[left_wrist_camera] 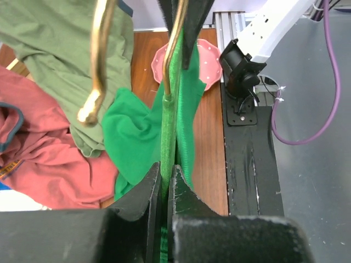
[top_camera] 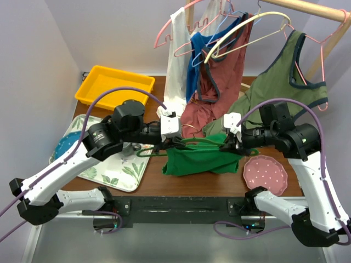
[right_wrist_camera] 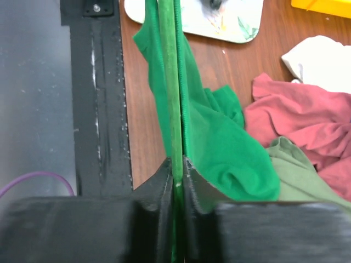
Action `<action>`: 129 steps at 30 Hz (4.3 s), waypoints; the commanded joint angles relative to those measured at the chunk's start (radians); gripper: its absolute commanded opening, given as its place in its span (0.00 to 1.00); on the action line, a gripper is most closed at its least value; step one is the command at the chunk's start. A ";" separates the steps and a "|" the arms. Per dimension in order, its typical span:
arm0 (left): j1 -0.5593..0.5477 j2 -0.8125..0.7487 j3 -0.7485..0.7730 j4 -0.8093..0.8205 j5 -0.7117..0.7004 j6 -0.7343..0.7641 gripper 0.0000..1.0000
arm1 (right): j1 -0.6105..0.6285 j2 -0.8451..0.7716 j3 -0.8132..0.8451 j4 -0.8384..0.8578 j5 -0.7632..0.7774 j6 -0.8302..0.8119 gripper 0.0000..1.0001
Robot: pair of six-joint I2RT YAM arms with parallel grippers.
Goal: Place the tank top on the hanger
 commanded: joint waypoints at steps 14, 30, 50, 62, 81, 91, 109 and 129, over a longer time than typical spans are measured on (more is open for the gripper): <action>0.006 -0.102 -0.019 0.251 -0.458 -0.089 1.00 | -0.225 -0.248 -0.055 0.077 0.109 0.419 0.00; 0.006 -0.513 -0.359 0.119 -0.599 -0.503 1.00 | -0.393 -0.189 0.104 0.277 0.858 0.806 0.00; 0.006 -0.643 -0.379 0.040 -0.605 -0.615 1.00 | -0.575 0.455 0.809 0.307 0.791 0.913 0.00; 0.006 -0.634 -0.386 0.047 -0.613 -0.618 1.00 | -0.641 0.619 0.926 0.349 0.675 0.884 0.00; 0.006 -0.662 -0.430 0.087 -0.598 -0.651 1.00 | -0.678 0.597 0.794 0.318 0.530 0.815 0.26; 0.006 -0.653 -0.395 0.093 -0.620 -0.695 1.00 | -0.679 0.468 0.817 0.315 0.588 0.778 0.80; 0.005 -0.449 0.197 -0.138 -0.829 -0.601 1.00 | -0.679 0.138 0.785 0.157 0.967 0.616 0.99; -0.070 -0.493 0.227 -0.255 -0.959 -0.646 1.00 | -0.678 -0.045 0.626 0.156 0.908 0.512 0.99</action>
